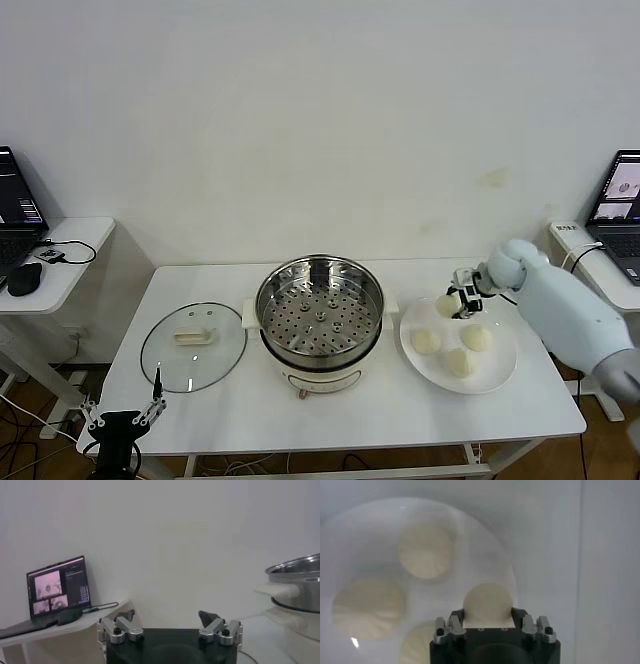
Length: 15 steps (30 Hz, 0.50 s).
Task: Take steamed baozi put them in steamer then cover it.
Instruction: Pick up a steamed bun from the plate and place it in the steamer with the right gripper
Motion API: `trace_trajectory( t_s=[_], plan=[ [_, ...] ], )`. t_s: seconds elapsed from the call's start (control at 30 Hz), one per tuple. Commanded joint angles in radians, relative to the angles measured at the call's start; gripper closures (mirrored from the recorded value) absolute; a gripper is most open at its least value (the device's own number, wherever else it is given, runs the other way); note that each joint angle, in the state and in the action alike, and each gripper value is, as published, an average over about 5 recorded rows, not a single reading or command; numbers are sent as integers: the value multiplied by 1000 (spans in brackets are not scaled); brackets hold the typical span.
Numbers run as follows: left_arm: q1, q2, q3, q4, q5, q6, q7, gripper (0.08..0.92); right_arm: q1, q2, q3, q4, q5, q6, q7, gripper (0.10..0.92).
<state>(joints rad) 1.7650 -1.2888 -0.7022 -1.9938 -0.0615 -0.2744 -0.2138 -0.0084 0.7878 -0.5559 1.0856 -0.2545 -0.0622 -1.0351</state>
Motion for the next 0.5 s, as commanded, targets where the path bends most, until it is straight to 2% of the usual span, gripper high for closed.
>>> trace_trajectory(
  t_s=[0.03, 0.3, 0.5],
  plan=[
    [-4, 20, 23, -2, -92, 13, 20, 177, 288, -164, -228, 267, 316, -38, -9, 411],
    [-18, 47, 49, 5, -208, 19, 56, 177, 518, -68, -400, 328, 500, -35, 37, 406],
    [-24, 58, 50, 18, -255, 16, 70, 177, 578, 64, -490, 332, 563, -7, 75, 406]
  ],
)
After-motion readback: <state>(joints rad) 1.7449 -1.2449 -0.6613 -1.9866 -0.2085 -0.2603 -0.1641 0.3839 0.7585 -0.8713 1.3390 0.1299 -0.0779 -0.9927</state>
